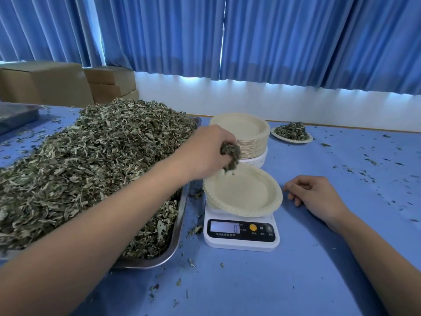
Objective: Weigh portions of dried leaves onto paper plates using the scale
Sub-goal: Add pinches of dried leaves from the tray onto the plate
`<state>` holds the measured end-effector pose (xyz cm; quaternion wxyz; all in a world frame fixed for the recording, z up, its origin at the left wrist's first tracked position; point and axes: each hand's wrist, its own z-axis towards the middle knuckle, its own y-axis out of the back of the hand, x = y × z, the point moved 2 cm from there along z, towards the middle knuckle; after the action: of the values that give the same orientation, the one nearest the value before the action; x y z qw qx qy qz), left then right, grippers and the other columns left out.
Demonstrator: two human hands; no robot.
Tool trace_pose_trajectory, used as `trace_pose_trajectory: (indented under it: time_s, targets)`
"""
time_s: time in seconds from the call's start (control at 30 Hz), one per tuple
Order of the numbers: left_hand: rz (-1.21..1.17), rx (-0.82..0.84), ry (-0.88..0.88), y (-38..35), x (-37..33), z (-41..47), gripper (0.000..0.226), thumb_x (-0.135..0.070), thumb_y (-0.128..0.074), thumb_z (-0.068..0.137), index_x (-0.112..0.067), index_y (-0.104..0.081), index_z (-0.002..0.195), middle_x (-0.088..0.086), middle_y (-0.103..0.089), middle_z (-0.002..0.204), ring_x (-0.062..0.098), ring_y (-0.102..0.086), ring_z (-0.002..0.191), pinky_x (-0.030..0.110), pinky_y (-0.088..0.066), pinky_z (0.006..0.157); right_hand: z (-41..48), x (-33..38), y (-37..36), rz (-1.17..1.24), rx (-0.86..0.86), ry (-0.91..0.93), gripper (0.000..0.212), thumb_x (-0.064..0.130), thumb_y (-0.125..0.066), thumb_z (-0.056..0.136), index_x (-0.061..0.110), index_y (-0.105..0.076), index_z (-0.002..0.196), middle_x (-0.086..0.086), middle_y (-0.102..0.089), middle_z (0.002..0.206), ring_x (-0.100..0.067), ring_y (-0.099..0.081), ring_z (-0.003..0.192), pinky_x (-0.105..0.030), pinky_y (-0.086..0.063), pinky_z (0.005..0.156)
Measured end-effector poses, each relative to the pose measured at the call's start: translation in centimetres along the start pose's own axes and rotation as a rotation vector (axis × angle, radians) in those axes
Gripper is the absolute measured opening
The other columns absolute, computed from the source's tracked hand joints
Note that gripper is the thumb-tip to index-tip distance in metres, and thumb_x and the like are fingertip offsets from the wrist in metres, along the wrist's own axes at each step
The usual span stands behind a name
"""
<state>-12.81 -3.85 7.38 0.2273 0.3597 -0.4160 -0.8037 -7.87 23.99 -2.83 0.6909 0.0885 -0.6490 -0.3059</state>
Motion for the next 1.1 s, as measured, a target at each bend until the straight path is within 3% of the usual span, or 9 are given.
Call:
trace_pose_trajectory:
  time_s: [0.13,0.23,0.33,0.43,0.67,0.77,0.83,0.93,1.1]
  targets:
    - [-0.020,0.237,0.017,-3.4,-1.3,-0.1,0.020,-0.020,-0.073,0.083,-0.026,-0.075,0.102,-0.008,-0.070,0.098,0.013,-0.064,0.093,0.033,-0.055,0.083,0.0,-0.1,0.1,-0.001,0.016,-0.006,0.021,0.017,-0.066,0.095,0.012,-0.074,0.076,-0.006,-0.073,0.070,-0.013,-0.058,0.056,-0.027,-0.047,0.064]
    - [-0.173,0.424,0.120,-2.7,-0.2,0.0,0.043,-0.039,-0.085,0.072,-0.034,-0.069,0.112,-0.009,-0.063,0.112,0.008,-0.059,0.105,0.029,-0.050,0.088,0.1,-0.2,0.1,-0.019,0.028,-0.002,0.021,0.017,-0.066,0.095,0.013,-0.074,0.077,-0.005,-0.073,0.070,-0.012,-0.058,0.055,-0.024,-0.045,0.062]
    - [-0.216,0.329,0.174,0.0,2.0,0.1,0.041,-0.045,-0.081,0.076,-0.035,-0.068,0.113,-0.009,-0.064,0.111,0.007,-0.062,0.101,0.030,-0.050,0.091,0.1,-0.3,0.2,-0.022,0.033,-0.006,0.021,0.018,-0.066,0.095,0.014,-0.074,0.076,-0.004,-0.073,0.070,-0.012,-0.059,0.056,-0.025,-0.045,0.062]
    - [0.067,0.226,0.253,1.7,5.0,0.1,0.019,-0.030,-0.066,0.090,-0.019,-0.070,0.105,-0.002,-0.067,0.103,0.018,-0.064,0.095,0.036,-0.053,0.089,0.1,-0.2,0.2,-0.034,0.036,-0.012,0.021,0.018,-0.066,0.095,0.015,-0.074,0.076,-0.003,-0.073,0.069,-0.012,-0.058,0.056,-0.024,-0.045,0.062]
    - [0.545,0.735,0.400,0.9,7.7,-1.2,0.052,-0.042,-0.085,0.071,-0.011,-0.064,0.108,0.004,-0.068,0.106,0.026,-0.063,0.093,0.034,-0.053,0.077,0.1,-0.1,0.2,-0.032,0.032,-0.008,0.022,0.019,-0.066,0.095,0.015,-0.074,0.075,-0.004,-0.073,0.070,-0.012,-0.059,0.056,-0.027,-0.045,0.064]
    - [0.518,0.706,0.405,0.4,7.5,-1.1,0.027,-0.022,-0.083,0.076,-0.011,-0.065,0.092,-0.001,-0.063,0.082,0.028,-0.064,0.085,0.034,-0.053,0.067,0.0,-0.2,0.2,-0.025,0.033,-0.013,0.022,0.019,-0.067,0.095,0.016,-0.075,0.075,-0.005,-0.073,0.070,-0.013,-0.059,0.057,-0.027,-0.046,0.065]
    - [0.475,0.665,0.425,0.6,7.3,-1.1,0.016,-0.006,-0.076,0.079,0.000,-0.070,0.093,0.005,-0.071,0.090,0.030,-0.068,0.088,0.033,-0.057,0.062,0.0,-0.2,0.1,-0.026,0.030,-0.014,0.022,0.020,-0.067,0.095,0.016,-0.075,0.075,-0.004,-0.073,0.070,-0.013,-0.059,0.057,-0.028,-0.046,0.066]
    - [0.465,0.596,0.434,1.0,7.0,-1.1,0.026,-0.002,-0.076,0.076,0.004,-0.070,0.101,0.018,-0.071,0.098,0.036,-0.068,0.094,0.044,-0.060,0.078,0.0,-0.1,0.1,-0.031,0.027,-0.008,0.021,0.020,-0.067,0.095,0.016,-0.075,0.076,-0.004,-0.073,0.070,-0.012,-0.060,0.057,-0.028,-0.046,0.066]
    - [0.491,0.473,0.428,2.3,6.2,-0.9,0.042,-0.017,-0.083,0.075,-0.013,-0.068,0.114,0.005,-0.068,0.110,0.033,-0.064,0.099,0.048,-0.053,0.091,-0.2,-0.1,0.1,-0.030,0.029,-0.009,0.019,0.020,-0.067,0.095,0.015,-0.075,0.079,-0.003,-0.073,0.071,-0.011,-0.060,0.057,-0.026,-0.046,0.065]
